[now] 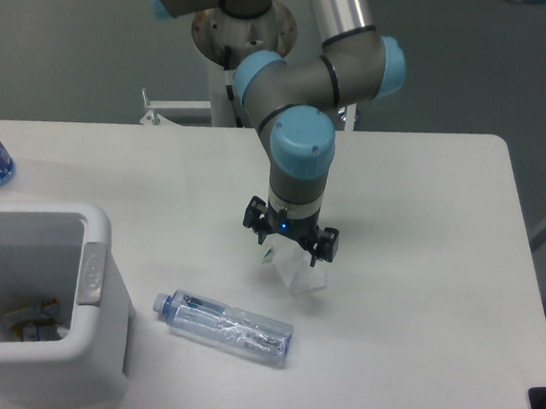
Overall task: Place the trash in the trash can
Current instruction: 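Lower the open gripper onto the clear plastic wedge packaging and close, then lift the clear plastic packaging up off the table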
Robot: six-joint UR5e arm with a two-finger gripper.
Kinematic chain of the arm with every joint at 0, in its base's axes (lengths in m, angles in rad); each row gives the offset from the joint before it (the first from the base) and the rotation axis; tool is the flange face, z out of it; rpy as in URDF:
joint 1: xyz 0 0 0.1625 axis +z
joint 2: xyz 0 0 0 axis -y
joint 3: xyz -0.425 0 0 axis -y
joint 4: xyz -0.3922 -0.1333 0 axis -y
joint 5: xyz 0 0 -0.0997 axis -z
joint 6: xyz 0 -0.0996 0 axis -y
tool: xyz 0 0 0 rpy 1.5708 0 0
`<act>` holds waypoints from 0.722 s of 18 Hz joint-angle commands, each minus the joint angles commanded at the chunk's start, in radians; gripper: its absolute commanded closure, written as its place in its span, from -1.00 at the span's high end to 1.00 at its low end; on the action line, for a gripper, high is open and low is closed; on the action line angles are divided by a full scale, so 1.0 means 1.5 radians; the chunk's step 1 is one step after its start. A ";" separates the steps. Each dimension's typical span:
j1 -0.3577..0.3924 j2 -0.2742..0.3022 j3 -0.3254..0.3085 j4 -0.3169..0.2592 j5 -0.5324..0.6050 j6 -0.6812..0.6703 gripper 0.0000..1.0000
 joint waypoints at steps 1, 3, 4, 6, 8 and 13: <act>0.000 -0.006 0.001 0.001 0.005 0.000 1.00; 0.000 -0.014 -0.001 0.001 0.032 -0.001 1.00; 0.000 -0.015 -0.004 0.001 0.041 -0.002 1.00; -0.001 -0.015 -0.012 0.001 0.043 -0.003 0.77; 0.000 -0.015 -0.014 0.001 0.043 -0.003 0.51; 0.000 -0.009 -0.012 0.001 0.044 -0.008 -0.63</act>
